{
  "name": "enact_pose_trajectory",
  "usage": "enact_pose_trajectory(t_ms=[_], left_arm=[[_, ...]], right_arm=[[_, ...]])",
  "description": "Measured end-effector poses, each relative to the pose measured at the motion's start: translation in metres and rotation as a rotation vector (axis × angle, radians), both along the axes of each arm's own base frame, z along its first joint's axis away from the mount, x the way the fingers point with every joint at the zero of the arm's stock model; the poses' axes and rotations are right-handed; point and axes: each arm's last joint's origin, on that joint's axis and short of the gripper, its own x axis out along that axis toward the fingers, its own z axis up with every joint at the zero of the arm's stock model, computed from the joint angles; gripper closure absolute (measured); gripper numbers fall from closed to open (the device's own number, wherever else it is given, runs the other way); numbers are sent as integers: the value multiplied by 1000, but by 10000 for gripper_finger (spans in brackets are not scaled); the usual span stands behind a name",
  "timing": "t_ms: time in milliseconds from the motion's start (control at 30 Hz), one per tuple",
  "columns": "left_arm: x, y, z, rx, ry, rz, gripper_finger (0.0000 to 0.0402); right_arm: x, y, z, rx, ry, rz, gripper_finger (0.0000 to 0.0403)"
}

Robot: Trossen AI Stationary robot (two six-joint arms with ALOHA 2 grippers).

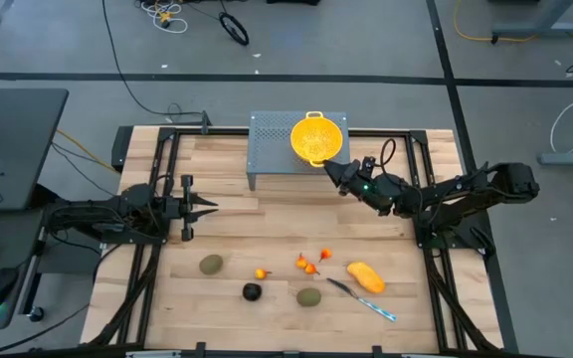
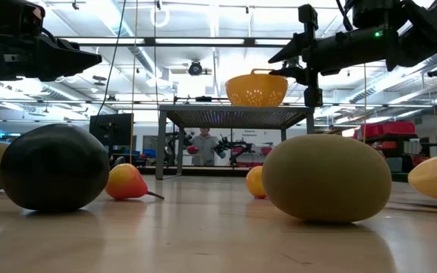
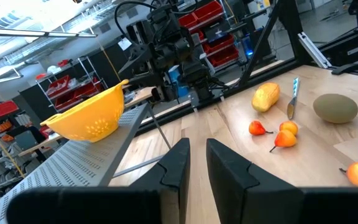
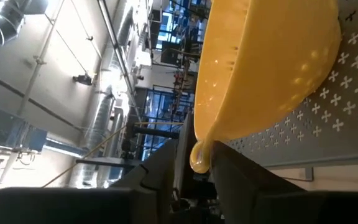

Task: Pick & Place Fruit
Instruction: Put the yellow strainer bowl on the shelf

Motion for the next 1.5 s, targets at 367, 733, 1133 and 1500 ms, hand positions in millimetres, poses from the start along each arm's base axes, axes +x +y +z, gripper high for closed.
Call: enact_pose_trajectory(t_ms=[367,733,1133,1500], left_arm=[[0,0,0,0,0,0,338],[0,0,0,0,0,0,338],[0,0,0,0,0,0,338],[0,0,0,0,0,1,338]], right_arm=[[0,0,0,-16,23,2,245],[-2,1,0,-32,61,54,245],[-6,4,6,-46,53,60,245],[-27,5,20,-59,136,-4,265]])
